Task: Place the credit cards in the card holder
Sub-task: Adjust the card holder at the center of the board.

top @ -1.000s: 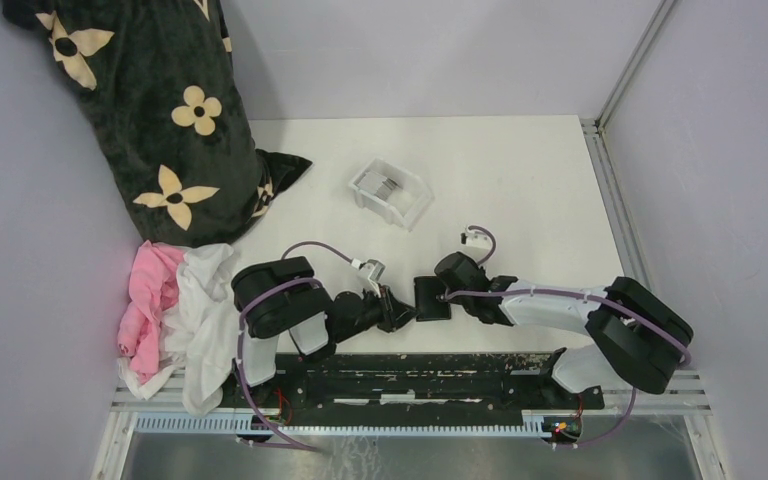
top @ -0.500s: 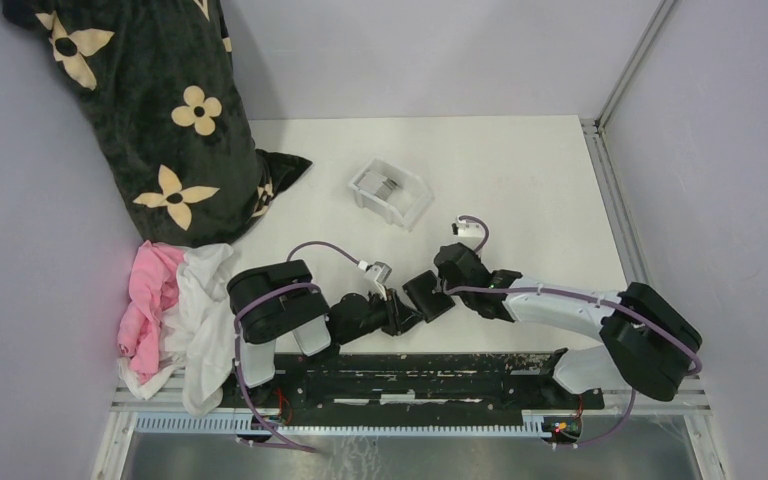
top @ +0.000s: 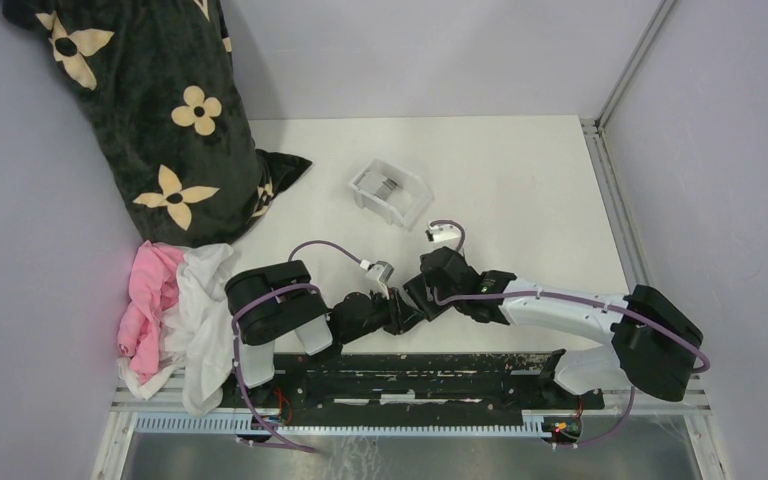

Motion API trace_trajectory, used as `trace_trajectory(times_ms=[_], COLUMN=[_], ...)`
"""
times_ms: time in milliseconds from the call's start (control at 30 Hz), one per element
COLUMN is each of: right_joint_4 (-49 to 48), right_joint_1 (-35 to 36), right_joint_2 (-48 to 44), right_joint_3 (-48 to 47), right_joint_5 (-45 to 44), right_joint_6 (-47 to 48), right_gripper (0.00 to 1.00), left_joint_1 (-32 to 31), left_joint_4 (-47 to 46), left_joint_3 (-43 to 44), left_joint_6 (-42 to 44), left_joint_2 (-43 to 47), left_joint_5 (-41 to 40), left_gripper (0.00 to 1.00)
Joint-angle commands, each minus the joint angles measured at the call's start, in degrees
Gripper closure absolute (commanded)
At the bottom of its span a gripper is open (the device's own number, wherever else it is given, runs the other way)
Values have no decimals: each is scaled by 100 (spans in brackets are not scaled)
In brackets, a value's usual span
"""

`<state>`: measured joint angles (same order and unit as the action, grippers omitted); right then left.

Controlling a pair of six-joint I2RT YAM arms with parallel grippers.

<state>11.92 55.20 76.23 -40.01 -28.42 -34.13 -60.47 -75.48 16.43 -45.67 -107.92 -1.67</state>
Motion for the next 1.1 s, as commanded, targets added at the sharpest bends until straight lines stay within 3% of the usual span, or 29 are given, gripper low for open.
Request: trace_trajectory(times_ms=[0, 867, 1067], right_joint_4=[242, 598, 635], right_joint_1=[178, 263, 269], right_joint_2=[153, 925, 1005], right_joint_3=[-289, -784, -855], right_joint_5=[-197, -413, -429], right_joint_6=[293, 763, 813], right_gripper=[51, 58, 67], left_joint_1=[-18, -21, -19], left_joint_4=[56, 148, 151], left_joint_3=[104, 141, 146], left_joint_6=[67, 67, 76], left_joint_2=[192, 212, 209], left_joint_5=[-222, -244, -243], left_gripper=[69, 69, 69])
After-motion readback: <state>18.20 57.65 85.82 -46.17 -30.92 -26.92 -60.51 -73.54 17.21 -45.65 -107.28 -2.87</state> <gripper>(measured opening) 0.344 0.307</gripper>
